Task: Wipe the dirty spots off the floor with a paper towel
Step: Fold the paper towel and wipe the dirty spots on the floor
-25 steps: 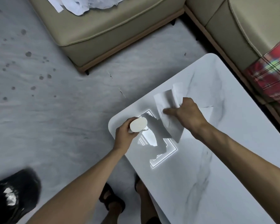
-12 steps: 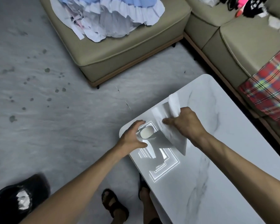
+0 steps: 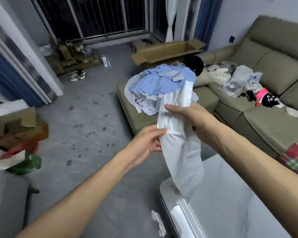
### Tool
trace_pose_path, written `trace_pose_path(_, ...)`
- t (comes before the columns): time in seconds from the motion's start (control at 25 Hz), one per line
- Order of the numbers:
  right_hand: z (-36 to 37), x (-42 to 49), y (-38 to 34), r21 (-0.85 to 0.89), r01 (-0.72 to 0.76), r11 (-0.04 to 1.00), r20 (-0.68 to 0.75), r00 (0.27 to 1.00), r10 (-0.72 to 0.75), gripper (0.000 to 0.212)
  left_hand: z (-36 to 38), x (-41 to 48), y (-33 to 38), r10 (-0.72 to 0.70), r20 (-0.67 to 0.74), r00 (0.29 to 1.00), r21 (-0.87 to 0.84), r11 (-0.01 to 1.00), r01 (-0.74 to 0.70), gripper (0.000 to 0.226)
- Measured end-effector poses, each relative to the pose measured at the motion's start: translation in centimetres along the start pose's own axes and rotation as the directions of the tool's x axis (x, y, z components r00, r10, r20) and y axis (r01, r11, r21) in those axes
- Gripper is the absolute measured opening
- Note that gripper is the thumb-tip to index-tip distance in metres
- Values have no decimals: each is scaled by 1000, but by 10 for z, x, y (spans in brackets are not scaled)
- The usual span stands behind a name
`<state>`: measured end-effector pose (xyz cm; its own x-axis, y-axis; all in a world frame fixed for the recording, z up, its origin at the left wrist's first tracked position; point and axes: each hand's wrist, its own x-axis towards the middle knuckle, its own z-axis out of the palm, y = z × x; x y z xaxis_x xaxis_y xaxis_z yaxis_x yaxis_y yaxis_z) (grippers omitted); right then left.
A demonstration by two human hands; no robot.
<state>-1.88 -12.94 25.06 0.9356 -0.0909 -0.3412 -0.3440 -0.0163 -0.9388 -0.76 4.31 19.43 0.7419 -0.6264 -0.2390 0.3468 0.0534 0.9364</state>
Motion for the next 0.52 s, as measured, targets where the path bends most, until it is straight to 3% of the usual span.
trace_pose_path(0.12, 39, -13, -41, -18, 54, 998, 330, 943, -45, 62, -35, -62, 76, 122, -166, 979, -124, 982, -143, 36)
trace_pose_path(0.24, 84, -19, -44, -31, 111, 993, 472, 877, -83, 42, -74, -112, 122, 152, -376, 914, -105, 973, -205, 35)
trace_pose_path(0.36, 147, -31, -42, -53, 156, 986, 524, 845, -106, 13, -119, -160, 148, 116, -567, 815, -140, 962, -234, 34)
trace_pose_path(0.44, 187, -38, -46, -45, 183, 982, 484, 864, -139, 14, -148, -193, 153, 63, -618, 784, -173, 961, -214, 36)
trace_pose_path(0.52, 217, -38, -48, 6, 162, 987, 362, 920, -153, 19, -168, -220, 147, -18, -595, 804, -183, 977, -113, 43)
